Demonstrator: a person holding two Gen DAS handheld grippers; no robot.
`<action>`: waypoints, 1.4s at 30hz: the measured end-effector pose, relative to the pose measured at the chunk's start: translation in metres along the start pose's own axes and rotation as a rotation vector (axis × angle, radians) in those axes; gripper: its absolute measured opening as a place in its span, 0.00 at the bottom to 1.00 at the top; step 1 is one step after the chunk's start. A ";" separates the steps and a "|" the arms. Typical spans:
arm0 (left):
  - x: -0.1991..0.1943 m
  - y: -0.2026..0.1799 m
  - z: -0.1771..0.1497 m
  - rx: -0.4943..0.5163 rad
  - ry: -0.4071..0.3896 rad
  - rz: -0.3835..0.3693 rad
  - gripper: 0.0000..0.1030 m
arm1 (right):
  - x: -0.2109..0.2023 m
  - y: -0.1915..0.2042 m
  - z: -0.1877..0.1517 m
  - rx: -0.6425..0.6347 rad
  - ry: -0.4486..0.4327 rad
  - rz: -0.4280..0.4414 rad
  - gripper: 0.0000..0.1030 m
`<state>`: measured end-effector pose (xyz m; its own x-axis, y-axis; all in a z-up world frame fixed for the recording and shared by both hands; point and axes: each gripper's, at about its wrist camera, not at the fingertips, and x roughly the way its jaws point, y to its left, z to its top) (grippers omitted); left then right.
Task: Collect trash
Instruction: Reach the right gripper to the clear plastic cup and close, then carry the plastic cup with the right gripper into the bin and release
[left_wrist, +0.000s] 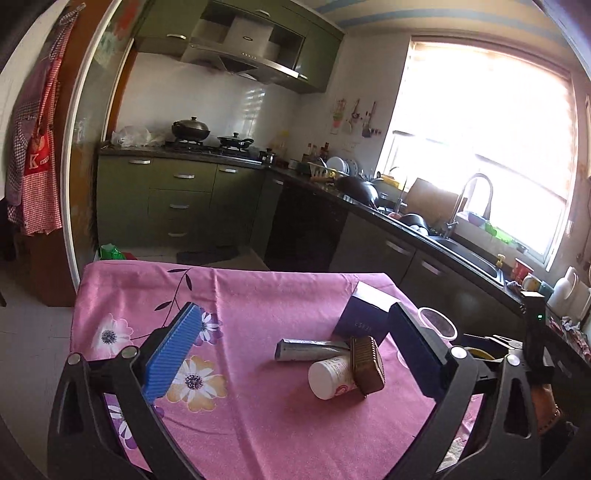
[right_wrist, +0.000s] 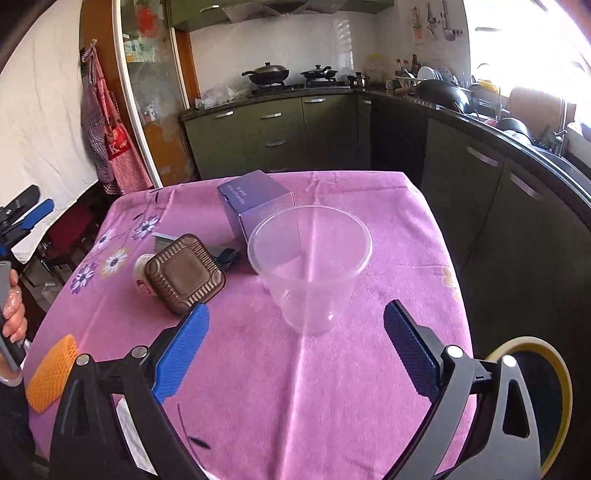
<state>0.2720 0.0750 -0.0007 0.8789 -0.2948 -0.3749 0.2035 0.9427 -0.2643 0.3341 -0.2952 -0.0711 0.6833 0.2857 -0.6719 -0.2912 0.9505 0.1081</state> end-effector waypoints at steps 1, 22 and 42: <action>0.000 0.004 0.000 -0.015 0.004 -0.003 0.93 | 0.008 0.000 0.004 0.001 0.004 -0.009 0.91; 0.008 0.000 -0.012 0.015 0.056 -0.010 0.93 | 0.053 -0.009 0.021 0.041 0.023 -0.084 0.60; 0.007 -0.002 -0.012 0.009 0.065 -0.029 0.93 | -0.098 -0.151 -0.045 0.275 -0.005 -0.373 0.61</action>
<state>0.2721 0.0694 -0.0135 0.8428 -0.3314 -0.4240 0.2329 0.9349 -0.2677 0.2811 -0.4719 -0.0547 0.7112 -0.0815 -0.6982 0.1627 0.9854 0.0507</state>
